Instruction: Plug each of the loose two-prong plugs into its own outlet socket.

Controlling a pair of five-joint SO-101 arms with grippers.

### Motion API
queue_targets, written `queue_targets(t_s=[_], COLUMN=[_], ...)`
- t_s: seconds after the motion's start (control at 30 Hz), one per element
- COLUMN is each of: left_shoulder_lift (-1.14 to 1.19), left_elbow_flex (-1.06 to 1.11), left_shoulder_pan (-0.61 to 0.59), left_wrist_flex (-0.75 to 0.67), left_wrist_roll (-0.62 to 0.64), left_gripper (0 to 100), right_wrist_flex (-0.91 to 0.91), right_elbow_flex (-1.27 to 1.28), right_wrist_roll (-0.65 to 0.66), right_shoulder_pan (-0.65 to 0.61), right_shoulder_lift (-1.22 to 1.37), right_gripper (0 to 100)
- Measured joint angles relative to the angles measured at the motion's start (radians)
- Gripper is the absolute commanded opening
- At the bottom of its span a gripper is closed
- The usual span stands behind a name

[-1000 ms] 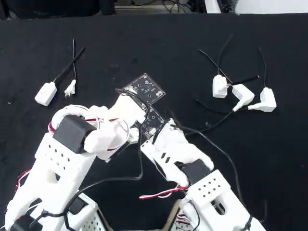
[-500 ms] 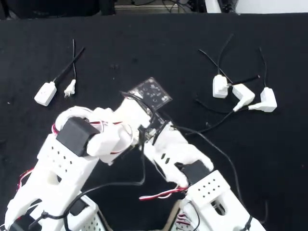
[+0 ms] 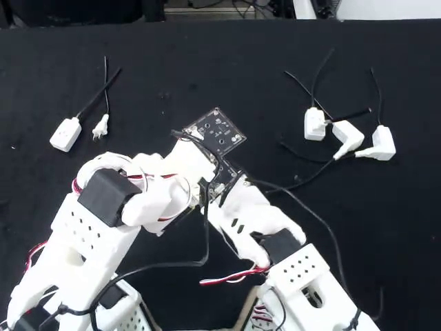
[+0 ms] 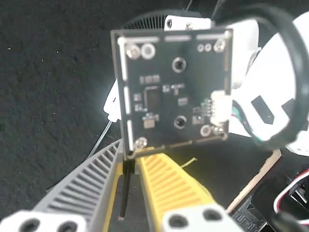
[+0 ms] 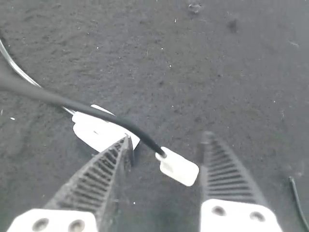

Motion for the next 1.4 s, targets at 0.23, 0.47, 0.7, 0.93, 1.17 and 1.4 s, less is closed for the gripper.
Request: queue_targets(t_s=[0.23, 0.47, 0.7, 0.93, 1.17, 1.4], left_shoulder_lift=[0.000, 0.002, -0.002, -0.005, -0.014, -0.012], left_elbow_flex=[0.000, 0.000, -0.002, -0.083, -0.066, 0.293], left_shoulder_pan=[0.000, -0.017, -0.147, -0.288, -0.563, -0.815], left_wrist_flex=[0.000, -0.006, 0.002, -0.015, -0.020, -0.138], left_wrist_roll=[0.000, -0.005, 0.006, 0.006, 0.006, 0.006], left_gripper=[3, 4, 27, 28, 27, 27], right_wrist_flex=[0.000, -0.017, -0.015, -0.015, 0.192, 0.301], right_elbow_flex=[0.000, -0.005, -0.002, 0.000, -0.118, -0.169], right_wrist_roll=[-0.035, -0.138, -0.147, -0.147, -0.147, -0.147], right_shoulder_pan=[0.028, 0.143, 0.178, 0.184, 0.186, 0.186], right_shoulder_lift=[-0.003, -0.029, -0.014, -0.012, -0.012, -0.012], right_gripper=[1.1, 1.1, 1.1, 1.1, 1.1, 1.1])
